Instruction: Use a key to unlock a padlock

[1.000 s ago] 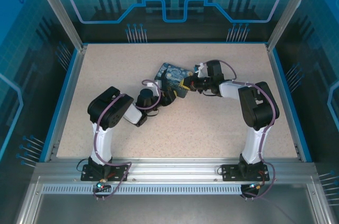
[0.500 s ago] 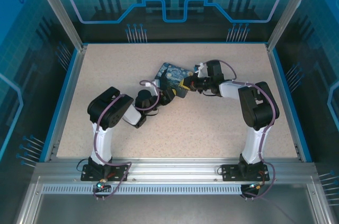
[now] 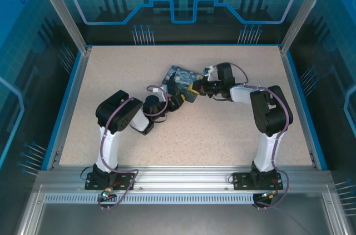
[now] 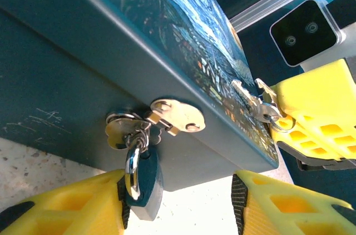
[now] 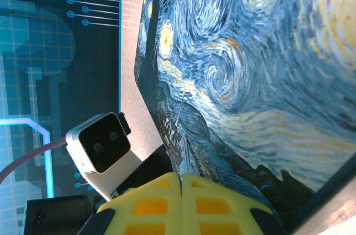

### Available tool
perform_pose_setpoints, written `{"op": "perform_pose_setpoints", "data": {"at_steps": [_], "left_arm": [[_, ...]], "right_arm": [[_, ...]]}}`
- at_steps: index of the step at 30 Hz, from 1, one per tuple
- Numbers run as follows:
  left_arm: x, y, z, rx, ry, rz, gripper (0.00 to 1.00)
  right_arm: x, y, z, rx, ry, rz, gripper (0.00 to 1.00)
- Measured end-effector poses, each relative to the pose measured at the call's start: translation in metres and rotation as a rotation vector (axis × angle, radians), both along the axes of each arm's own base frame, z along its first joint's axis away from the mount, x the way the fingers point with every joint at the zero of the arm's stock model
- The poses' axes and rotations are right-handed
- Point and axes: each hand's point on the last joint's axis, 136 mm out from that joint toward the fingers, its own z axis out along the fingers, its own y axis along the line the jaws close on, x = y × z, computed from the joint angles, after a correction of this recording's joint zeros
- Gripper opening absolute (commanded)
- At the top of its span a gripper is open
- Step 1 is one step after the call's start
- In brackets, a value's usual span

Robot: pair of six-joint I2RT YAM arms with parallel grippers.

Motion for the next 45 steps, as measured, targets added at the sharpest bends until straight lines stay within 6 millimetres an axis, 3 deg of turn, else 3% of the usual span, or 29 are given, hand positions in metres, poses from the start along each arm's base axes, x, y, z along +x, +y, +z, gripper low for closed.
{"op": "perform_pose_setpoints", "data": {"at_steps": [20,37,45], "left_arm": [[0.010,0.005,-0.008,0.018,0.020,0.038,0.31],[0.010,0.007,-0.012,0.050,0.030,0.046,0.30],[0.009,0.008,-0.017,0.105,0.045,0.044,0.23]], "right_arm": [[0.000,0.000,0.000,0.000,-0.002,0.002,0.00],[0.001,0.000,0.000,0.010,-0.008,0.009,0.00],[0.001,0.001,0.000,0.018,-0.015,0.014,0.00]]}}
